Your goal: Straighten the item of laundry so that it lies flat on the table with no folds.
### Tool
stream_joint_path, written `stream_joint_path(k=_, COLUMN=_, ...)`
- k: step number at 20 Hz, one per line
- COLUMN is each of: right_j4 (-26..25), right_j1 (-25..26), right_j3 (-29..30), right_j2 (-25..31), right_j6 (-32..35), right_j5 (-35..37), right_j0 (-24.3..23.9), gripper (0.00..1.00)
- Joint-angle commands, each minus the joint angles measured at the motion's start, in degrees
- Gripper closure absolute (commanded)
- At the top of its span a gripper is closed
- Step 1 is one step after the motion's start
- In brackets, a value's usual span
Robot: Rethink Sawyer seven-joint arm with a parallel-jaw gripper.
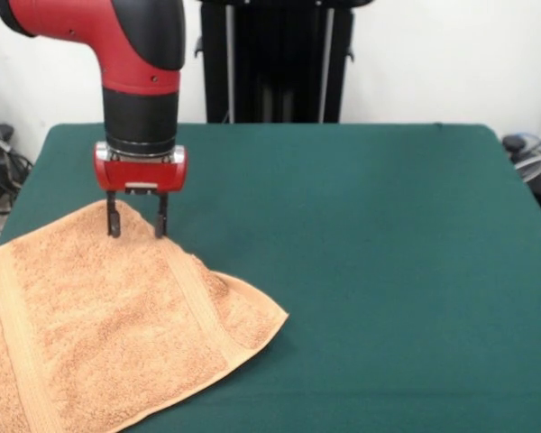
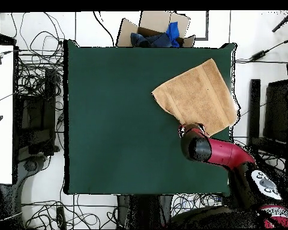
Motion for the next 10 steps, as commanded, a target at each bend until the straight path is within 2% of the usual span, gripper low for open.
stream_joint_path(k=1, right_j4=-2.27, right_j1=0.74, right_j3=-1.36, right_j2=1.4, right_j6=6.88, right_j5=-2.3, right_j0=2.15, gripper=0.0)
stream_joint_path(k=10, right_j4=-2.0, right_j1=-0.43, right_j3=-0.82, right_j2=2.09, right_j6=6.4, right_j5=-0.81, right_j0=2.09, gripper=0.0)
